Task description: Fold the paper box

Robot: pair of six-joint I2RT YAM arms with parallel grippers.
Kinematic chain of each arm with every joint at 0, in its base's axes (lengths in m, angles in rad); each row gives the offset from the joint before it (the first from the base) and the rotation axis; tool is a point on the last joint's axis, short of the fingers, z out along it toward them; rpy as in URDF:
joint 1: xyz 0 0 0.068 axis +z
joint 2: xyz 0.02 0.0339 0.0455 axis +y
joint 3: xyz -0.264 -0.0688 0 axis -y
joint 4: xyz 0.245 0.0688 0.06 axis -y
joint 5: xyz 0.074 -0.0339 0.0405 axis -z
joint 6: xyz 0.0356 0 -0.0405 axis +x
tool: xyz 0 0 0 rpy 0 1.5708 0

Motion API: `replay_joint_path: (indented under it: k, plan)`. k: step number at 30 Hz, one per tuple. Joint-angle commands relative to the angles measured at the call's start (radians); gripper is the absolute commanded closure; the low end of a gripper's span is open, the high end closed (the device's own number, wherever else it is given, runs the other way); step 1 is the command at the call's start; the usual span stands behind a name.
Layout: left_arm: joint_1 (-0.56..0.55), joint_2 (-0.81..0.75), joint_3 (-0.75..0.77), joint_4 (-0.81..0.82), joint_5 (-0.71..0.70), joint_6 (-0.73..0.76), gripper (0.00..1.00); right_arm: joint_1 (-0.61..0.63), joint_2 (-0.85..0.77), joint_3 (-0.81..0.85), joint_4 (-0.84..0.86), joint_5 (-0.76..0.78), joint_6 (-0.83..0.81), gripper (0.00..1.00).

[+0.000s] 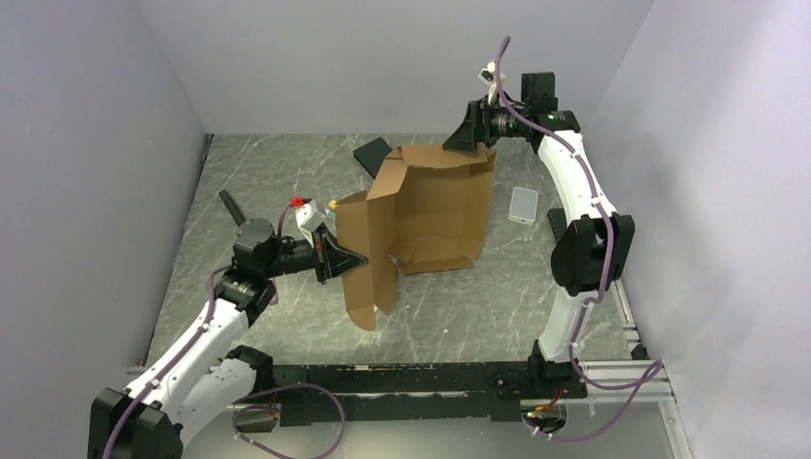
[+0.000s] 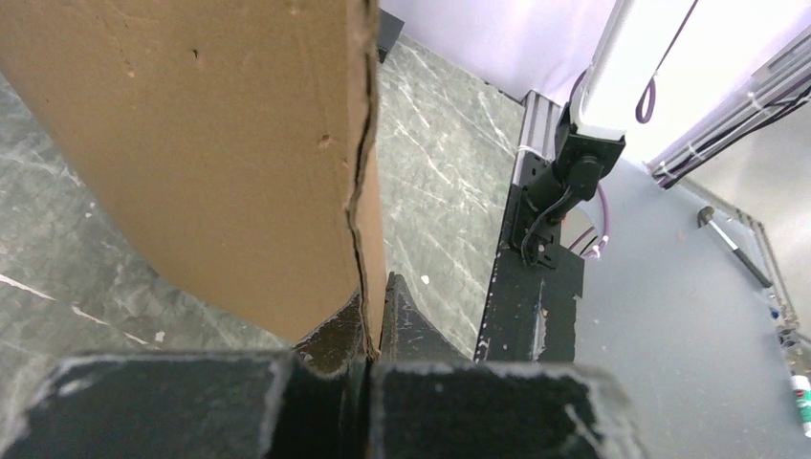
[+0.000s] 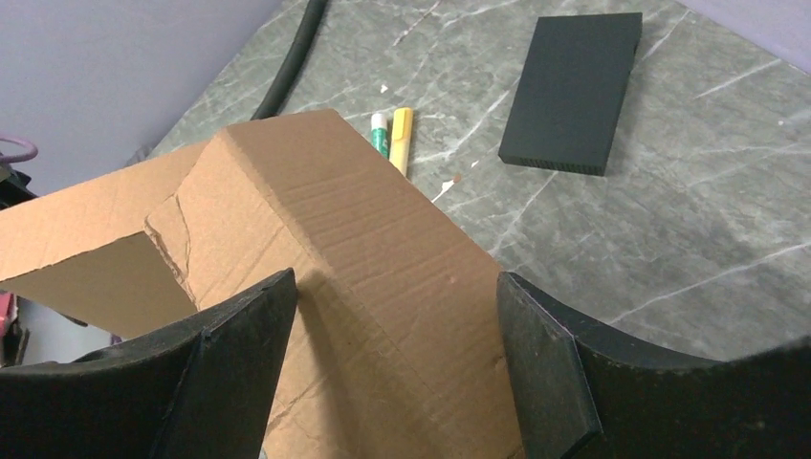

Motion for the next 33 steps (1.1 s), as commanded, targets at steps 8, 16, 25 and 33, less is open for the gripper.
replay_joint_path:
  k: [8, 16, 25, 33]
  plan:
    - [0.006, -0.028, -0.057, 0.213, 0.022, -0.163, 1.0, -0.016, 0.05, 0.09, 0.009, 0.014, 0.0, 0.21]
    - [0.006, -0.044, -0.062, 0.236, 0.054, -0.179, 1.0, -0.001, 0.085, 0.132, -0.054, 0.044, -0.103, 0.21]
    - [0.007, -0.012, -0.068, 0.317, 0.099, -0.22, 1.0, 0.027, 0.029, 0.026, -0.081, 0.105, -0.296, 0.24]
    - [0.007, 0.052, 0.023, 0.143, 0.088, -0.1, 1.0, 0.096, -0.1, -0.113, 0.008, 0.181, -0.44, 0.23]
